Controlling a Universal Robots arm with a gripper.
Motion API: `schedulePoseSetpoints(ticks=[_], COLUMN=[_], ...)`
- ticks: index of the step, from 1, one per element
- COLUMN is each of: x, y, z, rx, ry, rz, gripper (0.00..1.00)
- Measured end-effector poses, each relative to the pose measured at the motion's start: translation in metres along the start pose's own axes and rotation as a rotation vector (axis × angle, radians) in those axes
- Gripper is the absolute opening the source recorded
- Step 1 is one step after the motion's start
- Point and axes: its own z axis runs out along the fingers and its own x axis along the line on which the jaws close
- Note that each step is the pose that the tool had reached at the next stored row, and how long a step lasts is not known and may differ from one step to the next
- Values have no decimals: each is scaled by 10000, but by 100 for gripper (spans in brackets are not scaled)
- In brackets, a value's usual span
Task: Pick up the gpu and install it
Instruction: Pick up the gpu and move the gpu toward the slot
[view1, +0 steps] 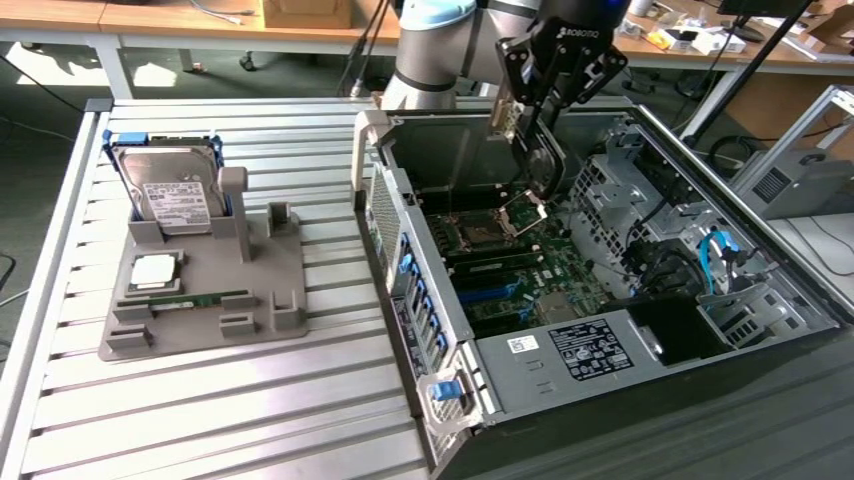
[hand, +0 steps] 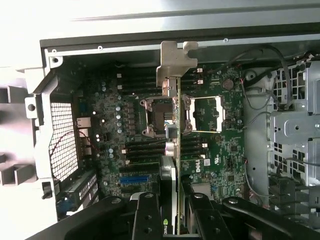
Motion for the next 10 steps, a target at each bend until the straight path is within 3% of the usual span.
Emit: schedulePoseSetpoints(ticks=[10], x=[-61], y=[6], z=[47], rx=[22], ry=[-1], rz=[0], gripper=[27])
